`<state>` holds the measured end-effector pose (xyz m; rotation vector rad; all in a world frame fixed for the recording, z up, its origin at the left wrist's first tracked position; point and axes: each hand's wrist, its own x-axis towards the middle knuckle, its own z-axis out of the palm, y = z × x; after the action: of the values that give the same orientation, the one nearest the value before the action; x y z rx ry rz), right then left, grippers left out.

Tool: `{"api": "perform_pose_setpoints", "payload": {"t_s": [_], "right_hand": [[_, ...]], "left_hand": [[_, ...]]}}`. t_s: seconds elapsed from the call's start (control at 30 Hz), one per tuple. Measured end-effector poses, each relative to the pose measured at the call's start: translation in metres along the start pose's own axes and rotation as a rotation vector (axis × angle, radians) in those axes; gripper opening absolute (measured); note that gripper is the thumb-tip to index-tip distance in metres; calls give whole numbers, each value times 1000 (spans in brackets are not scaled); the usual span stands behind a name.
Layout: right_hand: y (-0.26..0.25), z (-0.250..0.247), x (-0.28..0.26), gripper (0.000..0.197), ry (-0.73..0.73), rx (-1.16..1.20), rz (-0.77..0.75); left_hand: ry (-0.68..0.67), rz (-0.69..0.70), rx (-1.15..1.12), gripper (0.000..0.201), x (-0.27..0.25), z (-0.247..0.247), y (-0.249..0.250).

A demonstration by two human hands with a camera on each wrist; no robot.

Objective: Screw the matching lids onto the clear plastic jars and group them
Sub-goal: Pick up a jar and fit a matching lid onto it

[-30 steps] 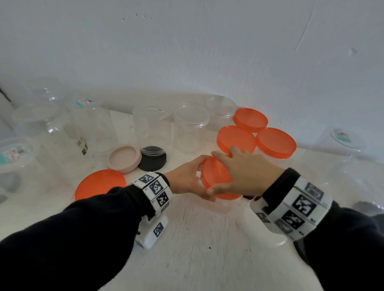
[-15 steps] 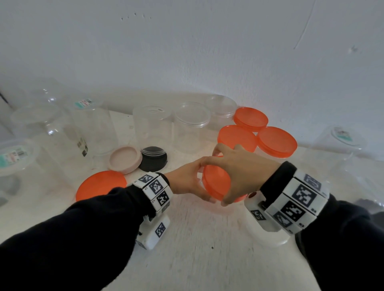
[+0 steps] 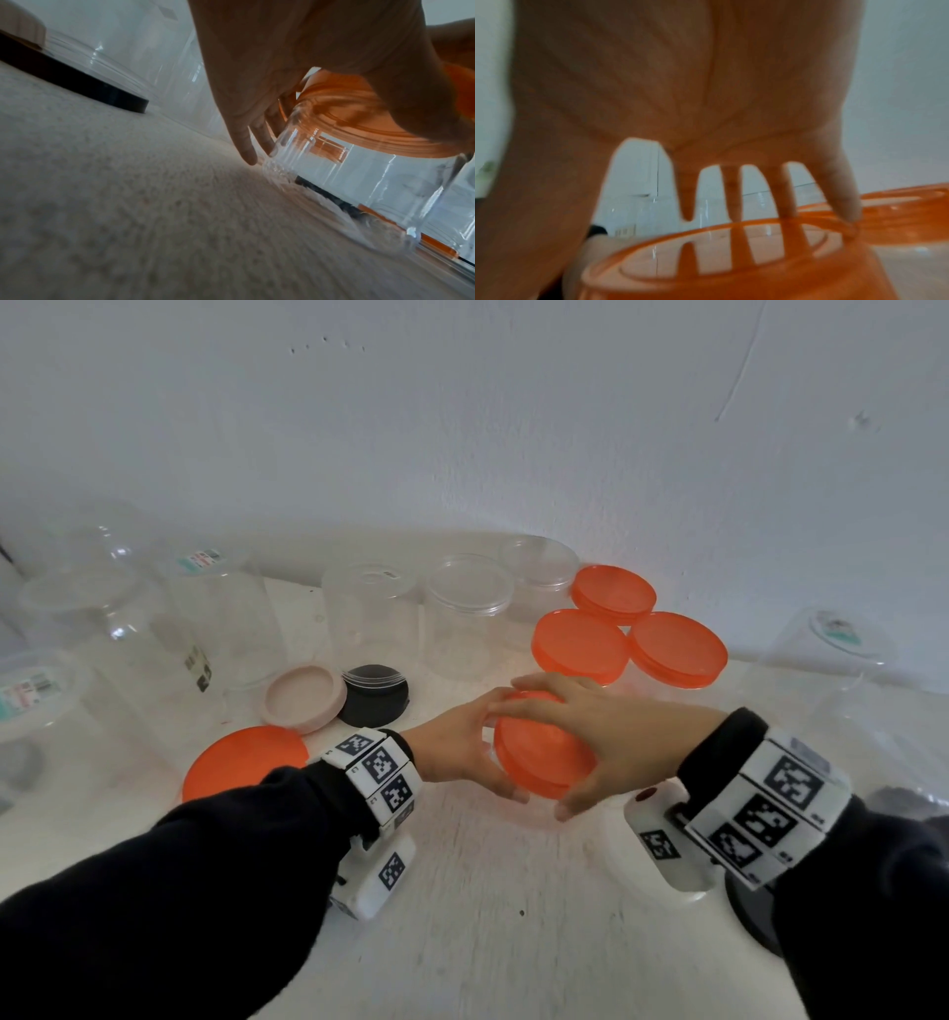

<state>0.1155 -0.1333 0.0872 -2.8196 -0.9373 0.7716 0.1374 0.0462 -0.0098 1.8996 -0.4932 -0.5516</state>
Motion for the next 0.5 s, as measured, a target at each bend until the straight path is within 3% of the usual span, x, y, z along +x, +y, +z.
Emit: {"api": "perform_pose_setpoints", "payload": {"t_s": [0.1,0.23,0.3,0.5], "right_hand": [[5,-1,1,91,13,-32,-17],[-4,6,5,93,205,-204,182],[-7,11,6,98,233,-278,227],[5,-1,-2,91,-8,-59,-13]], "left_hand": [[-1,-2,-1,111,0,0,-1],[1,-14,-8,101,1,0,0],[-7,-18,-7,98,0,0,1],[-5,-18,-21,105,-1,1,0]]}}
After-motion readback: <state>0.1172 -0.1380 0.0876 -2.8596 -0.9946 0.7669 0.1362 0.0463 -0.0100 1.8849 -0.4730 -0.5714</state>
